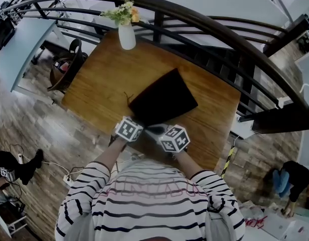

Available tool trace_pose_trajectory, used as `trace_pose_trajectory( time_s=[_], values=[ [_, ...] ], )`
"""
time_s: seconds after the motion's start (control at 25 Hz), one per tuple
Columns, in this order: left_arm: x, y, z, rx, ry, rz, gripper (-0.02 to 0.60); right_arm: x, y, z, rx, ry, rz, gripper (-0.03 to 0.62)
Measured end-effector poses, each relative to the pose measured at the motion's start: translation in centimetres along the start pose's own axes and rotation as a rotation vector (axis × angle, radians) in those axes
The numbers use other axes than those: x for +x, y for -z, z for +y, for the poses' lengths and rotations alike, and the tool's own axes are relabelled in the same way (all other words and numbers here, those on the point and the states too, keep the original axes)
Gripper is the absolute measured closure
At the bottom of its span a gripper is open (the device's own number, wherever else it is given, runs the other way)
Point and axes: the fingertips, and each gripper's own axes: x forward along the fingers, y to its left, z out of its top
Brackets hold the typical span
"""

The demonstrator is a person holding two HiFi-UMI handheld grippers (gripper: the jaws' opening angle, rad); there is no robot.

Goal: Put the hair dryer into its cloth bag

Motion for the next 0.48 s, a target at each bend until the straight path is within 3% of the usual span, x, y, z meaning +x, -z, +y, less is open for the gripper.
trace_pose_trajectory(
  time_s=[0.2,0.36,0.48],
  values=[
    [0.5,0.2,0.3,0.006,0.001,-0.003,0.345,0.4,0.1,-0.4,0.004,0.013,-0.001,0.582],
    [0.8,0.5,1.0,0.034,-0.031,-0.026,0.334,0.9,0.3,-1.1,-0.017,0.09,0.007,0.571],
    [-0.1,0.3,1.1,0.035,-0.073,-0.038,0.321,0.8,0.3,-1.7,-0.032,0.156,0.009,0.507]
  ],
)
